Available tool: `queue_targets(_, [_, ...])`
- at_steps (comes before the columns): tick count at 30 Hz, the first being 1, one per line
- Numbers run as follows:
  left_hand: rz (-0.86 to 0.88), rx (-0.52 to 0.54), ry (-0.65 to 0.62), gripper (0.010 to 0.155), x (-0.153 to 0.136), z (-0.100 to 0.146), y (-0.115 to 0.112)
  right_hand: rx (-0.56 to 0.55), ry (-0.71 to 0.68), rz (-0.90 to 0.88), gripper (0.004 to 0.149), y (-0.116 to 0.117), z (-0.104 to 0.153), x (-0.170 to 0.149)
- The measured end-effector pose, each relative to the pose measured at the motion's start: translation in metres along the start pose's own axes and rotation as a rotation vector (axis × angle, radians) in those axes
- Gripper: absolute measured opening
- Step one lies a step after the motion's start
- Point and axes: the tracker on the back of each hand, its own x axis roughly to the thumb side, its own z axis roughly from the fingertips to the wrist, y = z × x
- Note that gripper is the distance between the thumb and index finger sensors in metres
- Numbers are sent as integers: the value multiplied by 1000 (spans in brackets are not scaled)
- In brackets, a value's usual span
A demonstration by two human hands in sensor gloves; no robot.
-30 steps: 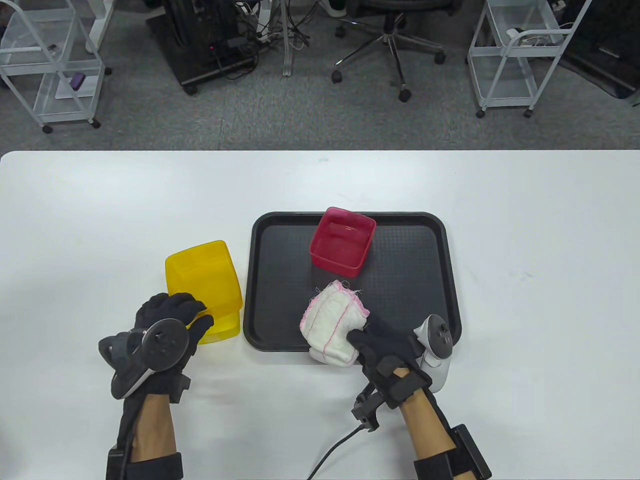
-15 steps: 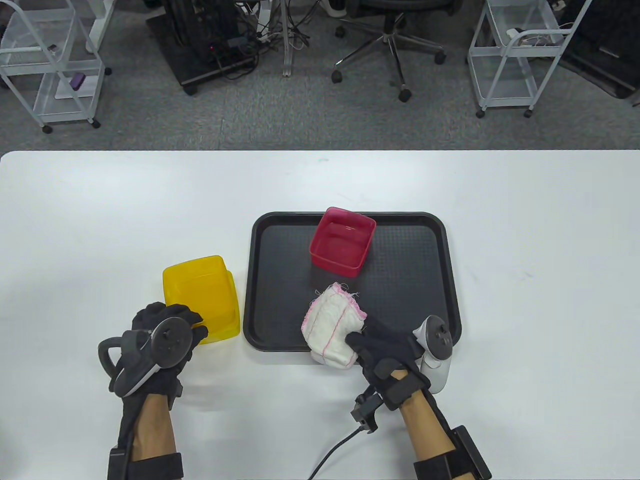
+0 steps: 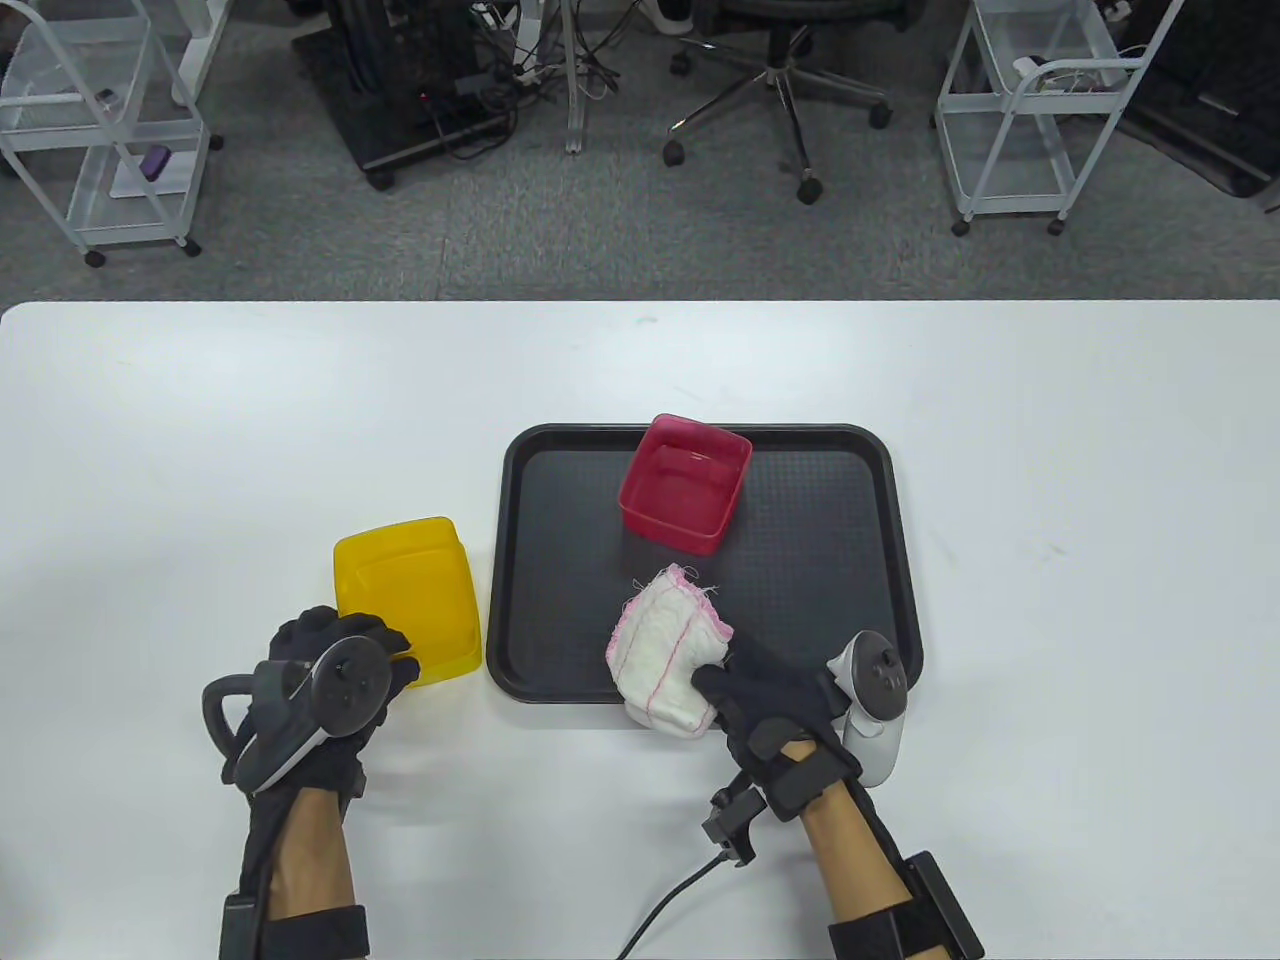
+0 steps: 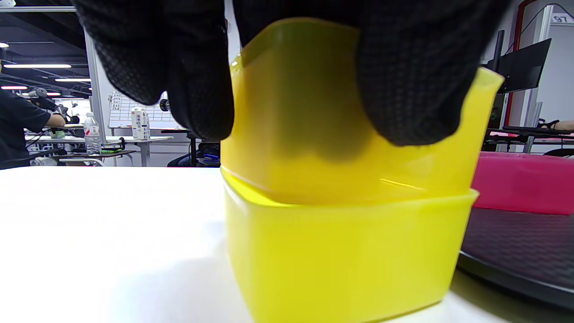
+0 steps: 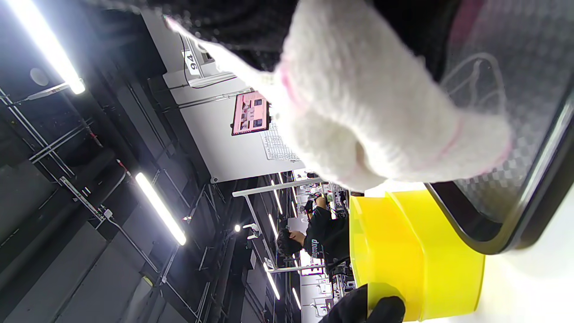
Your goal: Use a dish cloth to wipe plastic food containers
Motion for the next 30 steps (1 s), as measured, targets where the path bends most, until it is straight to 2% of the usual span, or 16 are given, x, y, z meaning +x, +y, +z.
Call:
queue_targets(7, [-40, -38, -1, 41, 5, -1, -6, 1, -1, 21, 52, -1, 0, 0])
queue_targets(20, [-9, -93, 29, 43, 4, -1, -9, -10, -17, 63, 52, -3, 0, 2])
queue_targets(24, [74, -157, 50, 55, 3, 1, -1, -55, -66, 131, 52, -8, 2, 14])
queue_targets(27, [120, -104, 78, 68, 7, 2, 14, -111, -120, 255, 52, -17, 3, 31])
queue_targets(30, [151, 13, 15, 79, 24, 4, 27, -145, -170, 401, 51, -31, 11, 48])
